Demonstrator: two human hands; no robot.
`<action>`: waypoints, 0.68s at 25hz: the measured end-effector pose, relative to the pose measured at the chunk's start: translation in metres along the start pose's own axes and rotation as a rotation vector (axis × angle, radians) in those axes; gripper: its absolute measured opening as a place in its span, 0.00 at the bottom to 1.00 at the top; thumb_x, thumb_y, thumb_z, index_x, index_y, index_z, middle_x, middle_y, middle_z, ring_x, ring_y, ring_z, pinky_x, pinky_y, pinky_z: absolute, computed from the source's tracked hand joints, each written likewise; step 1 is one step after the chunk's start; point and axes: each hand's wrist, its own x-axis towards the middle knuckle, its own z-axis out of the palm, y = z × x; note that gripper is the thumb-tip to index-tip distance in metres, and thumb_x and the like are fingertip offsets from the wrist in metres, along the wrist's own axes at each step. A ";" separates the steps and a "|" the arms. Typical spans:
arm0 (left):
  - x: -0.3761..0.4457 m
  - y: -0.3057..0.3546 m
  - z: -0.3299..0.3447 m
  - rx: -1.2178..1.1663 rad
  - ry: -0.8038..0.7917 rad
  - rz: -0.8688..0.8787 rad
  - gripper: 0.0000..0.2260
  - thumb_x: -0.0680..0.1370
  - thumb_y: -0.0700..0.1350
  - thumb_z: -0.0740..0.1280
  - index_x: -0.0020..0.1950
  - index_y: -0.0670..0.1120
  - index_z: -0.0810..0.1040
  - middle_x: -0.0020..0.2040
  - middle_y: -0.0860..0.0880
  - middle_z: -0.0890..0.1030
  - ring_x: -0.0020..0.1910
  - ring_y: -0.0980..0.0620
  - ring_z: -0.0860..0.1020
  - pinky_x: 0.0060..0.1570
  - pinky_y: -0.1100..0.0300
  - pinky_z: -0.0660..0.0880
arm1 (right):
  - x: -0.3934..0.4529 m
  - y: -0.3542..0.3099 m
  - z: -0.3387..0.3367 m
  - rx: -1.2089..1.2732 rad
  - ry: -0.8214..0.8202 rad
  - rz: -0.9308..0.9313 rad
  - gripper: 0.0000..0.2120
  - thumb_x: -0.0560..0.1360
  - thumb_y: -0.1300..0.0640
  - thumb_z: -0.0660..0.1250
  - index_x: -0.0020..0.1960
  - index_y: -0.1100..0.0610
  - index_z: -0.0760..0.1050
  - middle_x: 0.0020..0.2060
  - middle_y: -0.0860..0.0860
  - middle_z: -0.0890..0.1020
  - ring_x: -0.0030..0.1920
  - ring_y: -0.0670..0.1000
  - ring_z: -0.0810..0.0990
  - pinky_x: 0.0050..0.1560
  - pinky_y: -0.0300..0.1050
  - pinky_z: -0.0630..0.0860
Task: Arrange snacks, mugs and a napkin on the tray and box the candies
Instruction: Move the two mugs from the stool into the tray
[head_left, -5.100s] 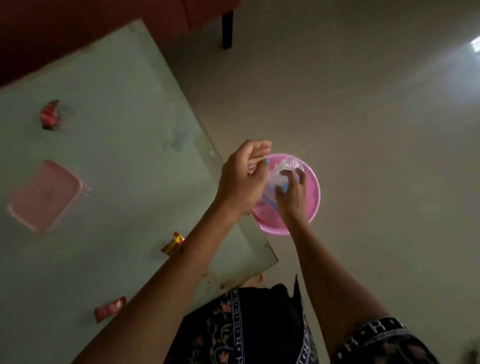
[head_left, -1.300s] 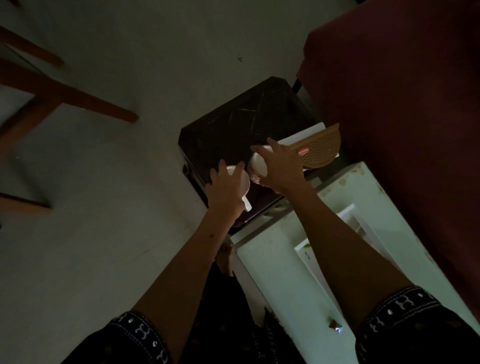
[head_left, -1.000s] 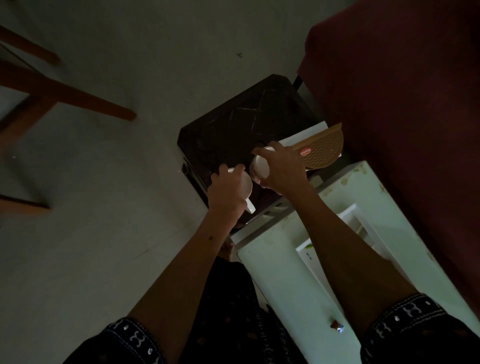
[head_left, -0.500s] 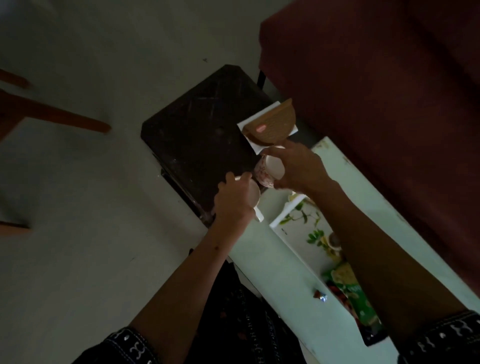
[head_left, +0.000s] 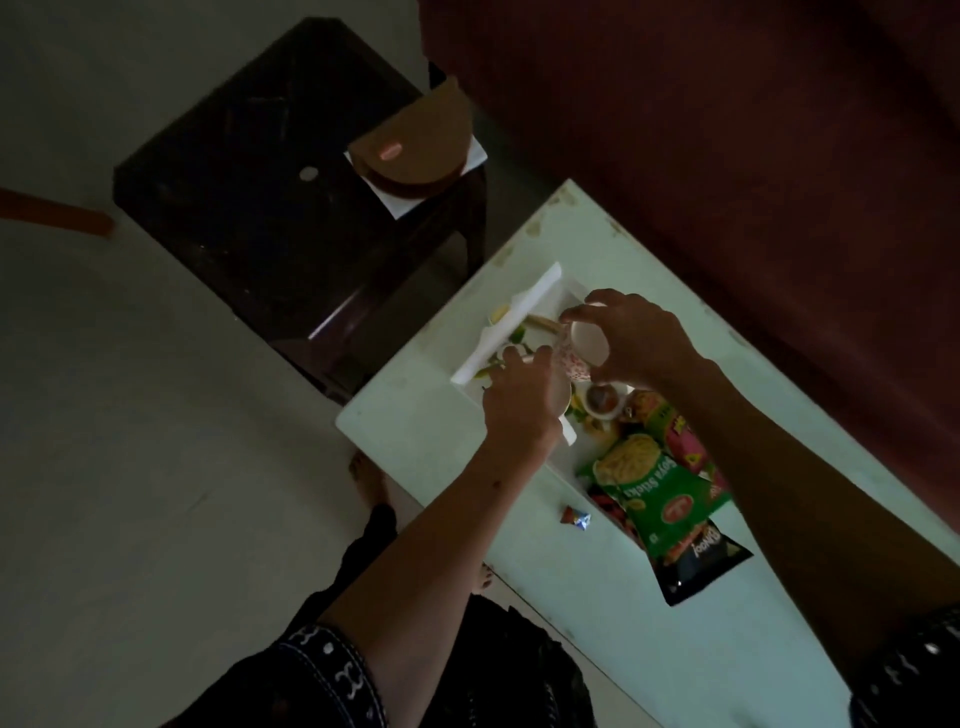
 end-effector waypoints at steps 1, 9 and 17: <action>0.002 0.003 0.011 0.019 -0.013 -0.001 0.25 0.72 0.40 0.69 0.67 0.46 0.64 0.64 0.39 0.68 0.60 0.39 0.71 0.56 0.48 0.74 | -0.001 0.007 0.009 0.004 -0.005 0.004 0.40 0.58 0.51 0.79 0.67 0.41 0.67 0.67 0.49 0.71 0.61 0.56 0.74 0.54 0.52 0.75; 0.010 0.013 0.064 0.102 -0.057 -0.041 0.26 0.72 0.38 0.68 0.67 0.46 0.63 0.64 0.40 0.66 0.60 0.40 0.71 0.55 0.49 0.75 | -0.003 0.034 0.053 0.026 -0.028 0.006 0.39 0.59 0.50 0.79 0.67 0.41 0.67 0.66 0.49 0.70 0.62 0.55 0.72 0.57 0.56 0.76; 0.014 0.013 0.086 0.121 -0.059 -0.050 0.26 0.73 0.40 0.69 0.68 0.46 0.62 0.64 0.40 0.67 0.60 0.40 0.70 0.54 0.49 0.75 | -0.001 0.043 0.075 0.070 -0.019 0.005 0.37 0.60 0.48 0.77 0.67 0.42 0.67 0.67 0.50 0.70 0.64 0.57 0.72 0.57 0.57 0.76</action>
